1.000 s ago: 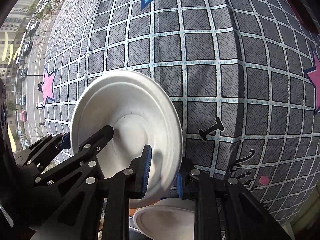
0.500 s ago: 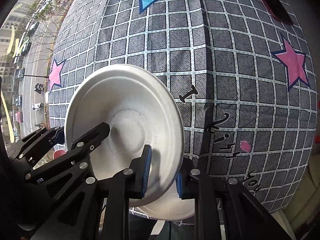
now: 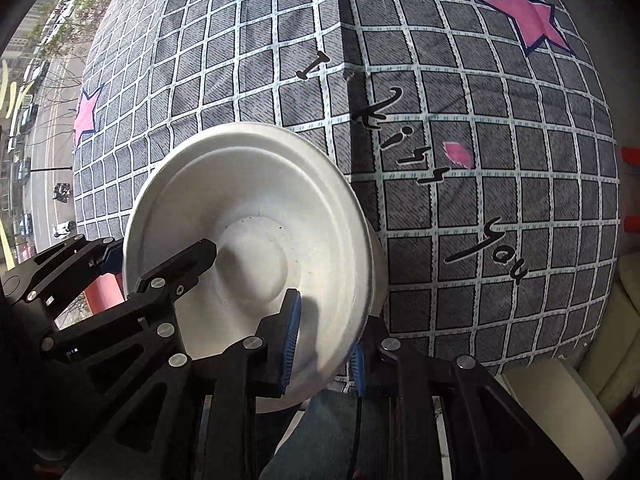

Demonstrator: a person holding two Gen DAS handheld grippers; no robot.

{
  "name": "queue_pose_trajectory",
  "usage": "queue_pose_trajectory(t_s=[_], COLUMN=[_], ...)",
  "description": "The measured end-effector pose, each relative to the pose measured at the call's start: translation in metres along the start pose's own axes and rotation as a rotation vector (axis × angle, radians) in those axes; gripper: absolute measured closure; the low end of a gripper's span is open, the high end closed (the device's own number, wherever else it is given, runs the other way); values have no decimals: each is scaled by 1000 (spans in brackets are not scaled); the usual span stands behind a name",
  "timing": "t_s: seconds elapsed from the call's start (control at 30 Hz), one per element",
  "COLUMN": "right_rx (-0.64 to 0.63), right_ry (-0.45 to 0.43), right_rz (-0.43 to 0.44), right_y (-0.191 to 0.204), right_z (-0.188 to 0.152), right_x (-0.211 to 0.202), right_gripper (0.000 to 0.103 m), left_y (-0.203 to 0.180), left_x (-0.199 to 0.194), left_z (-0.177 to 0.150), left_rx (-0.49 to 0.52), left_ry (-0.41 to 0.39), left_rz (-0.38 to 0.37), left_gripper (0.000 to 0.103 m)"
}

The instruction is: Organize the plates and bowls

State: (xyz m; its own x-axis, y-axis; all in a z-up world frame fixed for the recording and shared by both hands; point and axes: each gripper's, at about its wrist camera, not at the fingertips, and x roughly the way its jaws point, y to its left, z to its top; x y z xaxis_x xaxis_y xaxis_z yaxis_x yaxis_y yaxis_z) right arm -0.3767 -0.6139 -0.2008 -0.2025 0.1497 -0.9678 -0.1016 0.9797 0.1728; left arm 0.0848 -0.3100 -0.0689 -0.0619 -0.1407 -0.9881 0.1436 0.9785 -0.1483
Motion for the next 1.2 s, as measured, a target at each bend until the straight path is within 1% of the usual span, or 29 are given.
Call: queue_pose_trajectory(t_s=[0.1, 0.13, 0.17, 0.23, 0.27, 0.3, 0.33, 0.47, 0.53, 0.57, 0.63, 0.67, 0.7, 0.73, 0.83, 0.97, 1.03, 1.1, 1.2], right_rx=[3, 0, -5, -11, -12, -9, -4, 24, 30, 30, 33, 40, 49, 58, 73, 99, 119, 139, 142], right_ry=[-2, -4, -5, -7, -9, -12, -15, -18, -22, -31, -41, -41, -43, -48, -49, -31, -28, -36, -32], right_rz=[-15, -21, -29, -47, -48, -51, -54, -57, -61, -77, -67, -57, -52, -44, -34, -46, -41, -31, -39], right_y=[2, 4, 6, 12, 14, 12, 12, 2, -2, -11, -15, -20, -21, -25, -30, -38, -47, -63, -71], right_z=[-3, -3, -3, -4, -4, -6, -6, -14, -15, -19, -21, -22, -22, -23, -26, -31, -36, -54, -66], right_x=[6, 8, 10, 13, 14, 13, 13, 7, 3, -4, -7, -11, -12, -13, -18, -17, -17, -21, -25], right_gripper=[79, 79, 79, 79, 79, 79, 79, 78, 51, 43, 42, 37, 22, 18, 18, 17, 1, 1, 1], left_y=[2, 2, 3, 8, 11, 15, 19, 33, 42, 46, 59, 63, 68, 73, 88, 101, 100, 100, 109], left_x=[4, 5, 4, 2, 0, -2, -4, -9, -13, -14, -19, -20, -21, -24, -34, -41, -41, -43, -49], left_z=[-2, -2, -3, -3, -5, -7, -8, -18, -25, -26, -35, -37, -39, -42, -49, -55, -53, -54, -59], left_rx=[1, 2, 3, 2, -5, -14, -22, -37, -49, -56, -70, -76, -80, -81, -77, -71, -73, -81, -102], left_ry=[14, 18, 20, 16, 13, 9, 6, 3, 2, 4, 4, 2, -1, -4, -11, 1, 3, -2, -7], left_rz=[-5, -4, 3, 12, 9, 5, 3, 8, 6, 6, 6, 10, 12, 11, 4, -5, 2, -1, -3], left_gripper=[65, 60, 58, 47, 43, 34, 29, 25, 23, 23, 23, 23, 23, 23, 23, 23, 23, 23, 22])
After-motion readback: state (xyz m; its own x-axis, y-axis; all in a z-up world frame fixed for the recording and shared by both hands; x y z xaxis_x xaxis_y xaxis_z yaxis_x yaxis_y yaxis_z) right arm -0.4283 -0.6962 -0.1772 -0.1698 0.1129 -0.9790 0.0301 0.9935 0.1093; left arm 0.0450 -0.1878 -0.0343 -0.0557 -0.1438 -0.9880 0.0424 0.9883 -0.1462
